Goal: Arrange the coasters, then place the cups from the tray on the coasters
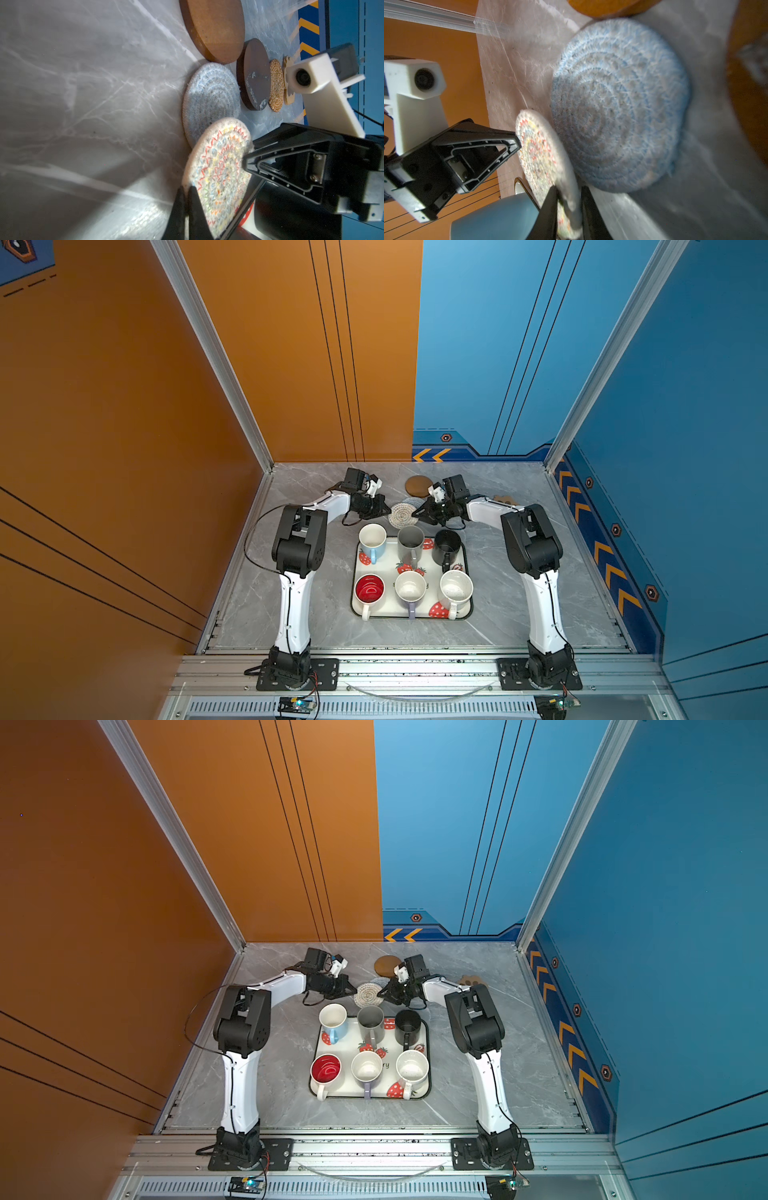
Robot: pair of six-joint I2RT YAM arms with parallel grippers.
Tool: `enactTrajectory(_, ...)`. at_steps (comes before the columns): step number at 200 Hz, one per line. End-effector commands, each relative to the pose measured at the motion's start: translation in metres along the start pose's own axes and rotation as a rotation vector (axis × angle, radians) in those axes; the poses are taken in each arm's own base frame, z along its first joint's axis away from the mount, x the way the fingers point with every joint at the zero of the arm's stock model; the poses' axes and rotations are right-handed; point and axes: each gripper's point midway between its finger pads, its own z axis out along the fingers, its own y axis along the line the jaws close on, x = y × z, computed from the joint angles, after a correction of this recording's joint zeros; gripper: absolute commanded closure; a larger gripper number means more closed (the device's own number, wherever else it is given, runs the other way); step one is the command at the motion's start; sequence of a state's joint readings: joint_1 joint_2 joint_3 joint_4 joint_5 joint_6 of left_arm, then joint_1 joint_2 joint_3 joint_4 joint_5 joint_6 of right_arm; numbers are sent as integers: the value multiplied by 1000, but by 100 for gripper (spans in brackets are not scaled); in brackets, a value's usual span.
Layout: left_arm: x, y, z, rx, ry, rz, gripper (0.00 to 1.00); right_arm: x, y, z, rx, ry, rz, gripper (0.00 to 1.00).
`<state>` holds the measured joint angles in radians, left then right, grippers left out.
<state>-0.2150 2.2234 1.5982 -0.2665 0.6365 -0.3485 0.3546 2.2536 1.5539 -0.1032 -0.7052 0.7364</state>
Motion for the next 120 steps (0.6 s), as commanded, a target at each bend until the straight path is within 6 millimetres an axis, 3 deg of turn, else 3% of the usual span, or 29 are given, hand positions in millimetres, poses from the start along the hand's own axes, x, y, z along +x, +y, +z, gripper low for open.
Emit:
enactTrajectory(1,-17,8,-22,-28,-67,-9,100,-2,14,-15,-22,-15,-6,75)
enactTrajectory(59,-29,27,-34,-55,-106,-48,100,-13,29,-33,-43,-56,-19,69)
enactTrajectory(120,-44,66,-53,-90,-162,-127,100,-23,38,-54,-55,-98,-23,69)
